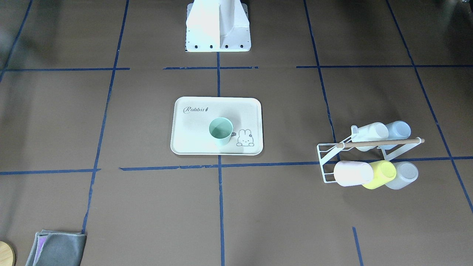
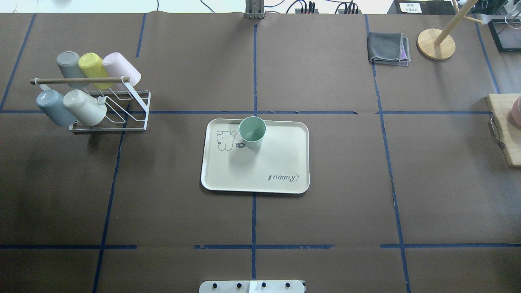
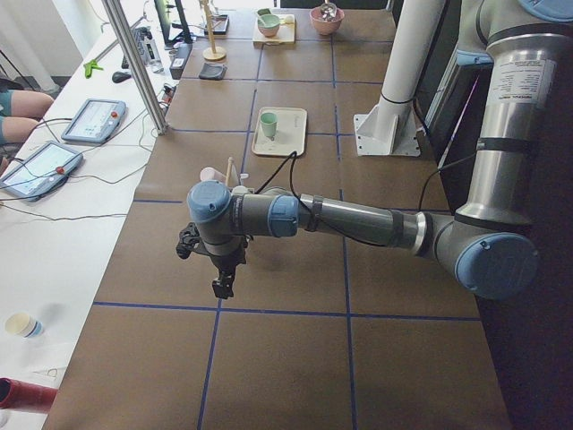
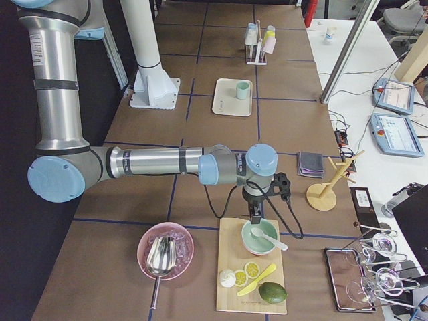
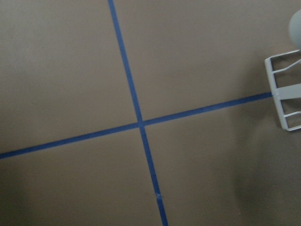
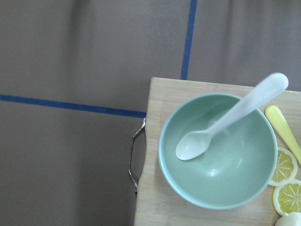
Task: Pick up and place green cup on tray
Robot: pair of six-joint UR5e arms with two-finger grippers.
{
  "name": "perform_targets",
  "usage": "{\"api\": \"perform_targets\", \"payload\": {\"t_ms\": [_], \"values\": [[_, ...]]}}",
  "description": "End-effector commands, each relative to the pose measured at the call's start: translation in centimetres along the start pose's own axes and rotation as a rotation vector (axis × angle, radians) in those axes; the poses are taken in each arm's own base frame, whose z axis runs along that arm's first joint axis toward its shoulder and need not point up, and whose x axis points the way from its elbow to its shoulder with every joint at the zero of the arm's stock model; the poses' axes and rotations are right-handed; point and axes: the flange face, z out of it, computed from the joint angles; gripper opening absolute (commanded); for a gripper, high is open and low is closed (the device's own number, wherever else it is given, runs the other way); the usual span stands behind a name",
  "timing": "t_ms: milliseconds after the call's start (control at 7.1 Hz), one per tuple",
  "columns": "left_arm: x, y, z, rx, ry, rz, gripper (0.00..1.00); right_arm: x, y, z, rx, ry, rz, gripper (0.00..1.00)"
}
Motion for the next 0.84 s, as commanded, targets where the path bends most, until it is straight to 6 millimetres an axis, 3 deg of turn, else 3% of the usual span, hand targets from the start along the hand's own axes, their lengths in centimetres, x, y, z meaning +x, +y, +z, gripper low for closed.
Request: {"api": "perform_targets", "payload": {"t_ms": [0, 282, 563, 704], "values": [[-2.0, 3.1, 2.6, -0.048, 0.011, -0.043, 1.00, 0.6, 1.4, 0.1, -0.001, 0.002, 0.008, 1.00], [-2.3, 4.1, 3.2, -0.059, 0.016, -0.055, 1.00, 0.6, 1.7, 0.2, 0.000, -0.001, 0.010, 1.00], [-2.5, 4.7, 3.4, -0.063, 0.017, -0.060, 1.00, 1.9, 2.2, 1.6, -0.027, -0.020, 0.041, 1.00], [-3.2, 5.1, 2.9, -0.051, 0.017, -0.077, 1.00, 2.6, 2.6, 1.2, -0.017, -0.062, 0.063, 1.00]]}}
